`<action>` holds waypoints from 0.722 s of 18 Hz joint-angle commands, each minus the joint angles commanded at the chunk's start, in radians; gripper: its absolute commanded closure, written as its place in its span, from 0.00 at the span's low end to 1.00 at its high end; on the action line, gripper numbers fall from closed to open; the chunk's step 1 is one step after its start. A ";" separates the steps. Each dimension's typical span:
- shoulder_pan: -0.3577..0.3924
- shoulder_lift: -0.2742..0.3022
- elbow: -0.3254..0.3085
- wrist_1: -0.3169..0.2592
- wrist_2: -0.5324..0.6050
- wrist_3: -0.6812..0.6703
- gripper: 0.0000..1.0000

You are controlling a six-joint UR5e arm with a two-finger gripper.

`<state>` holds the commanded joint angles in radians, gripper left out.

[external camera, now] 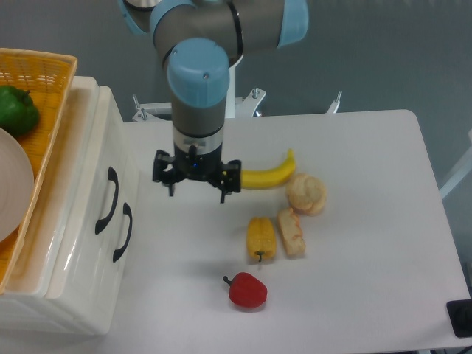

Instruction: Slide open the top white drawer

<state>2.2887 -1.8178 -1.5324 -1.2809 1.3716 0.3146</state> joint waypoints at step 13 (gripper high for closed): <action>-0.046 -0.021 0.000 -0.017 -0.095 -0.175 0.00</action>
<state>2.2427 -1.8392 -1.5324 -1.2977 1.2763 0.1397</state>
